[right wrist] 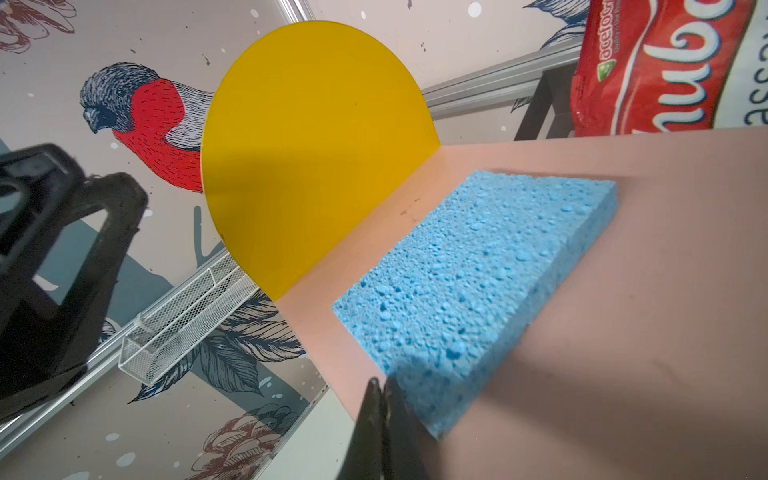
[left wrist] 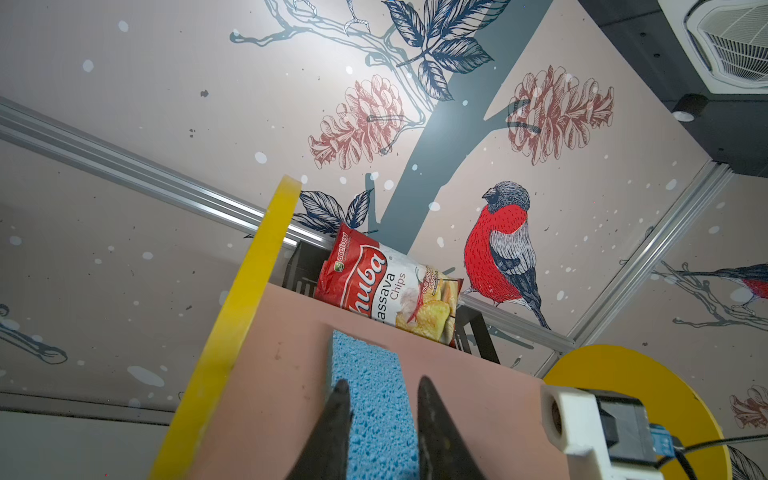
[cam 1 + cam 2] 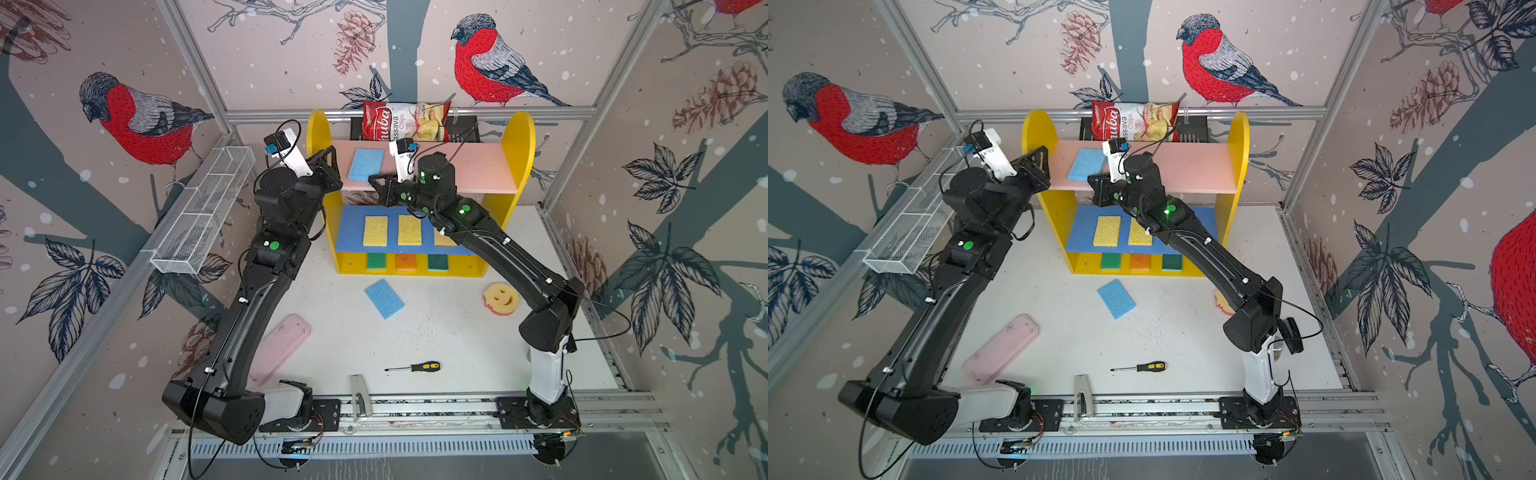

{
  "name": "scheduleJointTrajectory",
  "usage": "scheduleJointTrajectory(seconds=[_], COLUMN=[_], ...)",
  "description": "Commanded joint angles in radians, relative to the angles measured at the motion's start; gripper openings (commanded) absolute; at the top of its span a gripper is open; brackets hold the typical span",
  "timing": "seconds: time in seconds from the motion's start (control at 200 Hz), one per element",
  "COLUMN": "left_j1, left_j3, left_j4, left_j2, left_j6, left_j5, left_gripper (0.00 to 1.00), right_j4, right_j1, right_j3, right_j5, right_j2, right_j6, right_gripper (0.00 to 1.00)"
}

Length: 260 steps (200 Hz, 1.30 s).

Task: Place and organize the cleaning sponges onto the shelf
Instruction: 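Raise both grippers away from the blue sponge on the pink shelf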

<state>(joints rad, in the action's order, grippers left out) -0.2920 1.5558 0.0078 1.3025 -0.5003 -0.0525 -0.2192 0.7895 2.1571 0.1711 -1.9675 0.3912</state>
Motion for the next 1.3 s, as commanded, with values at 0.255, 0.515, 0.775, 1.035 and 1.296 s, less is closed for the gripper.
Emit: scheduleJointTrajectory(seconds=[0.255, 0.515, 0.775, 1.035, 1.296], left_j1=[0.002, 0.002, 0.002, 0.002, 0.0], left_j3=[0.005, 0.001, 0.0, -0.033, -0.128], left_j4=[0.017, 0.024, 0.024, 0.063, 0.134], left_j2=[0.0, 0.002, -0.003, -0.05, -0.196], left_j6=[-0.006, -0.021, -0.03, -0.068, -0.056], left_j5=[0.013, 0.033, 0.046, 0.098, 0.112], left_gripper=[0.28, 0.28, 0.28, 0.28, 0.31], right_j4=[-0.033, -0.019, -0.019, 0.019, 0.103], right_j1=[-0.022, -0.04, -0.055, -0.062, -0.028], right_j3=[-0.025, -0.048, -0.055, -0.137, -0.369], right_j5=[-0.057, -0.072, -0.076, -0.064, -0.109], right_j2=[0.015, 0.031, 0.047, 0.117, 0.279], right_j6=[0.001, -0.002, -0.003, 0.0, -0.004], right_gripper=[0.0, 0.01, 0.01, 0.02, 0.03])
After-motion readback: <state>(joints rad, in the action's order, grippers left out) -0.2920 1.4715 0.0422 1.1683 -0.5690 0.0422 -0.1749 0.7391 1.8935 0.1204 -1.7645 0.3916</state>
